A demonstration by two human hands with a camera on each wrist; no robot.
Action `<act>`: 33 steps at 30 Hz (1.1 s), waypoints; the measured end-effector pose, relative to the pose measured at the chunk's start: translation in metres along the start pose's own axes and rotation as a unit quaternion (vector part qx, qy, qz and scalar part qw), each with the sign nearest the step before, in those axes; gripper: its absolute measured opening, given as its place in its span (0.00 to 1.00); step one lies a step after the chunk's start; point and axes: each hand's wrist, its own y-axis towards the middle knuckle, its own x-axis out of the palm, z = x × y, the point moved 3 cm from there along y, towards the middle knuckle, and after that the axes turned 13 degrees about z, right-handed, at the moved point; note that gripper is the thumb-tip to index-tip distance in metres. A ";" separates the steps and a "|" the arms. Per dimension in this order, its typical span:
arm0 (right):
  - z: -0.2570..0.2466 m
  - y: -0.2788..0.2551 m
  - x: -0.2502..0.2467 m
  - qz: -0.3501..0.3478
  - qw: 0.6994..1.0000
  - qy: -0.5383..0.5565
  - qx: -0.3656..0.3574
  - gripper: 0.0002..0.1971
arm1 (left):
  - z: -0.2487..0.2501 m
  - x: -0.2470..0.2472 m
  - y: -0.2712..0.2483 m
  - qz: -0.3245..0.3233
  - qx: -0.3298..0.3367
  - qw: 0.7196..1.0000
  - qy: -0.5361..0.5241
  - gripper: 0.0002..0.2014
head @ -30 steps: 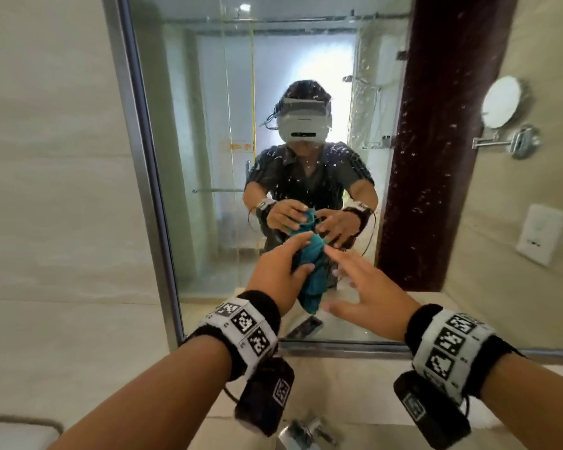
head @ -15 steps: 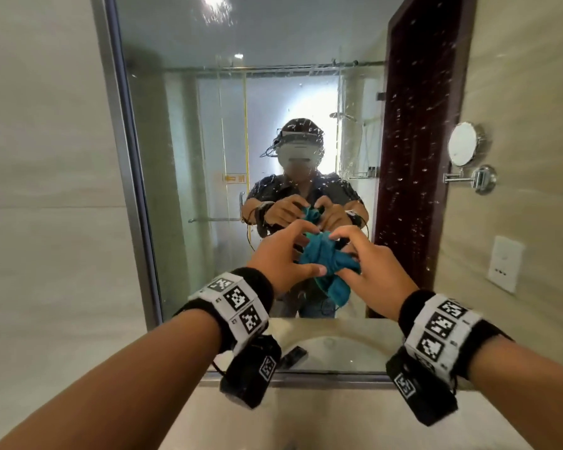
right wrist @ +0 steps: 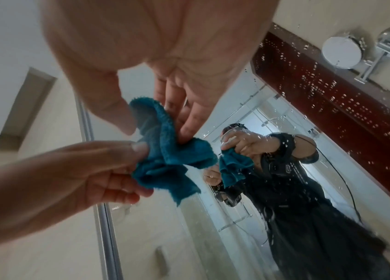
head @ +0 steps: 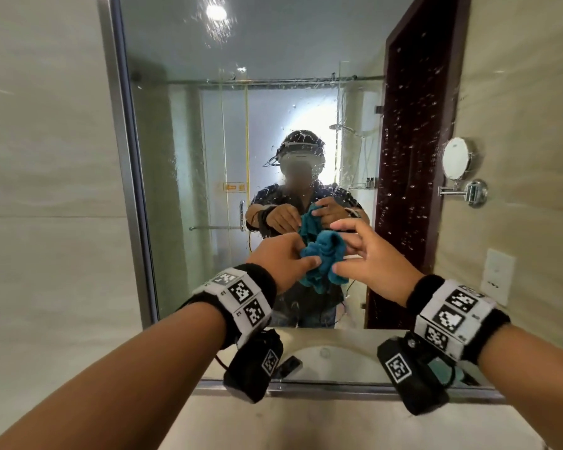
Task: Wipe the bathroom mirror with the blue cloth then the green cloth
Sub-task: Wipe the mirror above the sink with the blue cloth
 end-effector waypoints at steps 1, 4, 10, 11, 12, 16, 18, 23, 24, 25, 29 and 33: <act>0.001 0.000 -0.001 0.000 1.000 -0.026 -0.013 0.29 | 0.001 0.000 0.002 -0.010 -0.018 0.999 -0.047 0.12; 0.006 0.002 0.002 0.016 0.985 -0.163 -0.062 0.33 | 0.005 -0.002 0.004 -0.038 -0.046 0.988 -0.145 0.08; 0.003 0.017 0.005 0.152 0.948 -0.226 -0.162 0.20 | 0.008 -0.004 0.013 -0.101 -0.025 0.971 -0.217 0.06; 0.003 0.022 0.004 0.165 0.946 -0.230 -0.162 0.19 | 0.006 -0.005 0.018 -0.102 -0.012 0.975 -0.197 0.08; 0.003 0.027 0.001 0.180 0.942 -0.233 -0.162 0.19 | 0.003 -0.009 0.023 -0.080 0.011 0.985 -0.154 0.10; -0.012 0.056 -0.019 0.234 0.929 -0.239 -0.160 0.20 | -0.010 -0.028 0.048 0.148 0.158 0.970 0.112 0.28; -0.027 0.076 -0.028 0.257 0.905 -0.277 -0.195 0.17 | -0.015 -0.027 0.060 0.171 0.187 0.944 0.211 0.42; -0.043 0.127 -0.032 0.310 0.861 -0.307 -0.261 0.12 | -0.029 -0.002 0.092 0.115 0.128 0.934 0.312 0.63; -0.038 0.133 -0.029 0.315 0.868 -0.283 -0.259 0.09 | -0.031 0.004 0.096 0.110 0.121 0.936 0.313 0.66; -0.030 0.133 -0.024 0.307 0.862 -0.304 -0.264 0.07 | -0.034 0.009 0.099 0.110 0.116 0.935 0.316 0.68; 0.022 0.105 0.011 0.187 0.820 -0.406 -0.359 0.18 | -0.043 0.020 0.106 0.138 0.116 0.919 0.350 0.74; 0.078 0.088 0.029 -0.026 0.713 -0.531 -0.457 0.27 | -0.048 0.021 0.109 0.161 0.124 0.908 0.367 0.73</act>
